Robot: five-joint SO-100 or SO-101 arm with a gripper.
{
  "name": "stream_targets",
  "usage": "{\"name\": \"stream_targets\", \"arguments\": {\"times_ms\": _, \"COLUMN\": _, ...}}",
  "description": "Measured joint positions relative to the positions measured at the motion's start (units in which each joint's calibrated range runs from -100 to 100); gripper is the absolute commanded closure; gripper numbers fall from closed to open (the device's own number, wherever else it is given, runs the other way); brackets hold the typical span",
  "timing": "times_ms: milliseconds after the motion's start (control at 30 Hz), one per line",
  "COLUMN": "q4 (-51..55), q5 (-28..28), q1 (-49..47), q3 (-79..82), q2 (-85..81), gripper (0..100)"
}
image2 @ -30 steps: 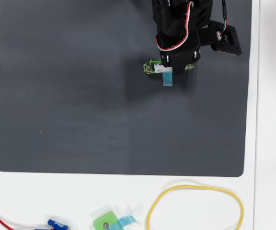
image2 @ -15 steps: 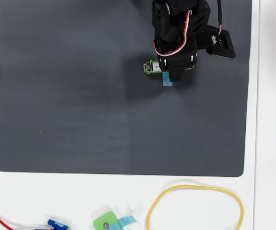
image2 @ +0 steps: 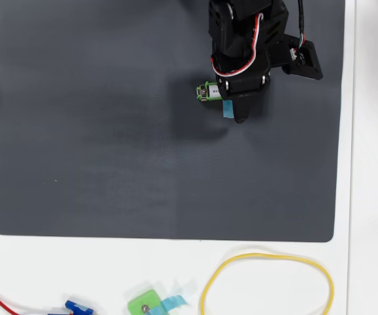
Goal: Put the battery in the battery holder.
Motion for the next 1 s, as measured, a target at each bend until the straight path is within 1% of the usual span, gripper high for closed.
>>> {"name": "stream_targets", "arguments": {"times_ms": 100, "q4": 0.4, "q5": 0.0, "q1": 0.0, "q3": 0.1, "q2": -1.0, "gripper": 82}}
{"name": "stream_targets", "arguments": {"times_ms": 200, "q4": 4.6, "q5": 0.0, "q1": 0.0, "q3": 0.2, "q2": -6.0, "gripper": 82}}
{"name": "stream_targets", "arguments": {"times_ms": 367, "q4": 4.7, "q5": 0.0, "q1": 0.0, "q3": 0.2, "q2": -7.0, "gripper": 83}}
{"name": "stream_targets", "arguments": {"times_ms": 400, "q4": 4.7, "q5": 0.1, "q1": 0.0, "q3": 0.2, "q2": -7.0, "gripper": 91}}
{"name": "stream_targets", "arguments": {"times_ms": 500, "q4": 5.9, "q5": 0.2, "q1": 0.0, "q3": 0.2, "q2": -7.5, "gripper": 100}}
{"name": "stream_targets", "arguments": {"times_ms": 600, "q4": 6.7, "q5": 0.2, "q1": 0.0, "q3": 0.4, "q2": -11.1, "gripper": 100}}
{"name": "stream_targets", "arguments": {"times_ms": 667, "q4": 10.2, "q5": 0.2, "q1": 0.0, "q3": 0.5, "q2": -16.4, "gripper": 100}}
{"name": "stream_targets", "arguments": {"times_ms": 833, "q4": 10.2, "q5": 0.2, "q1": 0.0, "q3": 0.5, "q2": -17.0, "gripper": 100}}
{"name": "stream_targets", "arguments": {"times_ms": 933, "q4": 10.2, "q5": 0.2, "q1": 4.6, "q3": 0.5, "q2": -17.0, "gripper": 100}}
{"name": "stream_targets", "arguments": {"times_ms": 1000, "q4": 10.2, "q5": 0.3, "q1": 5.5, "q3": 0.5, "q2": -17.0, "gripper": 100}}
